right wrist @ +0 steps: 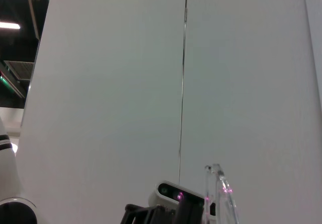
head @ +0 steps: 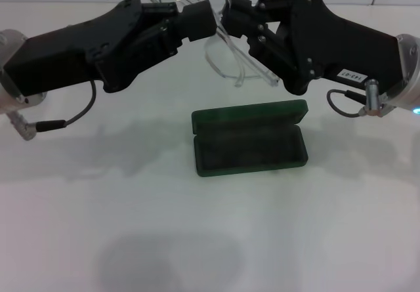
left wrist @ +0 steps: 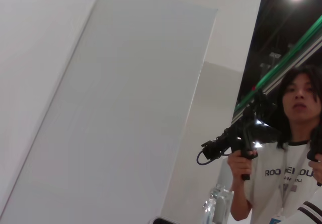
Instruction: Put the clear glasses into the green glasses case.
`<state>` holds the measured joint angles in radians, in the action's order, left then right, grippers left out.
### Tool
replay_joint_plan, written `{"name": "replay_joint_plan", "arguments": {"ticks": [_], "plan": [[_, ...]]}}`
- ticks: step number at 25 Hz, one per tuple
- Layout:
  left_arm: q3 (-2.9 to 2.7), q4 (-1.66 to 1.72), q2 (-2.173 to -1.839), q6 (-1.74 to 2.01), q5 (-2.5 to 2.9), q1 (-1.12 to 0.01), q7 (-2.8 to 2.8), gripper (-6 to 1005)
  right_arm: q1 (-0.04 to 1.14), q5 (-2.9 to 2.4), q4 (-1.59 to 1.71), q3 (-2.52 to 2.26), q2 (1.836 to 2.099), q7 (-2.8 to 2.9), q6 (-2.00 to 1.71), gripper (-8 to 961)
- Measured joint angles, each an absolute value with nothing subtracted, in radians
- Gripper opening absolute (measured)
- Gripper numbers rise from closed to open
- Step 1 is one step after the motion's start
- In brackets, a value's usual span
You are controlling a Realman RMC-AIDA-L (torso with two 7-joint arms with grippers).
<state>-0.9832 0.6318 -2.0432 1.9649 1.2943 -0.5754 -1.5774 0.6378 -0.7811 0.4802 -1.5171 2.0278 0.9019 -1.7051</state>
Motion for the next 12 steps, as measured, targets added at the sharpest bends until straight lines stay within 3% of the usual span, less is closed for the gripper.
{"name": "replay_joint_plan", "arguments": {"ticks": [12], "plan": [[-0.983,0.63,-2.041,1.965,1.302,-0.573,-1.582,32,0.631,-0.775,0.48,-1.51,2.028,0.901,-1.698,67]]}}
